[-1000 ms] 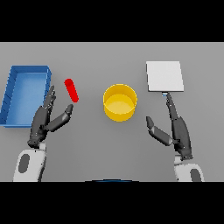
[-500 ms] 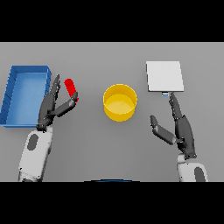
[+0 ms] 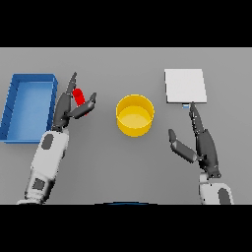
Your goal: Pick up the red beaker and tilt it to pour out 1 green nut into yellow bowl. Pick up the yellow bowl and place it on the metallic measuring scale.
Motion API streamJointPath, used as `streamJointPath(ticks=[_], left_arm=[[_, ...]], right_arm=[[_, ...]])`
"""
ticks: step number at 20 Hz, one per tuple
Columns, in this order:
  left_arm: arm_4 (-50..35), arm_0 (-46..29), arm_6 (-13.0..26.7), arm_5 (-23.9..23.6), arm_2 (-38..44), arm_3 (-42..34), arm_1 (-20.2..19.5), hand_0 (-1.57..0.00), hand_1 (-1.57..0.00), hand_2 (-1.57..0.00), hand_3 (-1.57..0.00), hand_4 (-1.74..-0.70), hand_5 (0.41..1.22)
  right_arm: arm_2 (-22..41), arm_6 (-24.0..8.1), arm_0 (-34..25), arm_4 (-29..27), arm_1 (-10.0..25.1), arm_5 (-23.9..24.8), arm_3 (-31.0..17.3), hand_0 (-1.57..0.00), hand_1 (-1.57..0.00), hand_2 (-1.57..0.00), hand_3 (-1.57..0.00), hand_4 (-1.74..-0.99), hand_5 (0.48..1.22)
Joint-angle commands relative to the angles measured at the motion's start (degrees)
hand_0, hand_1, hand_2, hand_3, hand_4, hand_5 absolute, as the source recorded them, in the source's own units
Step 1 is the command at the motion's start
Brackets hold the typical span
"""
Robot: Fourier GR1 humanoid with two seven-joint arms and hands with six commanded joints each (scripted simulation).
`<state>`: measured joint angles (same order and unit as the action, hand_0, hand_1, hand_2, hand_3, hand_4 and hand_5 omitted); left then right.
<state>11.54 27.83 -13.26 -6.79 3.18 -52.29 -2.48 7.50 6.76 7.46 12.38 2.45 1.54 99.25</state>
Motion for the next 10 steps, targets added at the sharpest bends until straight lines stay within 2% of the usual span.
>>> streamJointPath(ticks=[1,4,6,7,8,10], left_arm=[[0.2,1.6,0.1,-0.4,0.3,1.6,-0.1,0.0,0.0,0.0,0.0,-1.26,0.671],[0.8,3.2,-2.1,-1.0,0.6,5.2,0.0,0.0,0.0,0.0,0.0,-1.26,0.684],[0.3,4.6,-3.9,-2.0,1.8,7.2,0.4,0.0,-0.02,-0.04,0.0,-1.3,0.715],[0.1,4.8,-5.5,-2.7,2.2,8.2,0.9,-0.09,-0.14,-0.15,-0.05,-1.32,0.741],[-0.1,5.3,-6.1,-3.4,2.7,9.0,1.3,-0.32,-0.36,-0.36,-0.22,-1.35,0.77],[-0.1,6.1,-6.4,-3.9,3.2,9.7,1.2,-0.77,-0.8,-0.79,-0.58,-1.48,0.933]], right_arm=[[0.3,-0.2,0.4,0.4,-0.3,0.3,0.4,0.0,0.0,0.0,0.0,-1.267,0.692],[-0.1,-0.1,0.8,0.2,0.0,0.2,-0.2,0.0,0.0,0.0,0.0,-1.261,0.69],[0.2,-0.3,0.2,0.8,-0.2,0.7,0.2,0.0,0.0,0.0,0.0,-1.259,0.691],[0.1,-1.0,-0.1,0.9,-0.2,0.9,0.4,0.0,0.0,0.0,0.0,-1.255,0.691],[0.2,-0.6,0.2,1.1,-0.2,0.9,-0.2,0.0,0.0,0.0,0.0,-1.252,0.69],[-0.3,0.5,0.5,0.9,0.3,0.9,-0.6,0.0,0.0,0.0,0.0,-1.245,0.692]])
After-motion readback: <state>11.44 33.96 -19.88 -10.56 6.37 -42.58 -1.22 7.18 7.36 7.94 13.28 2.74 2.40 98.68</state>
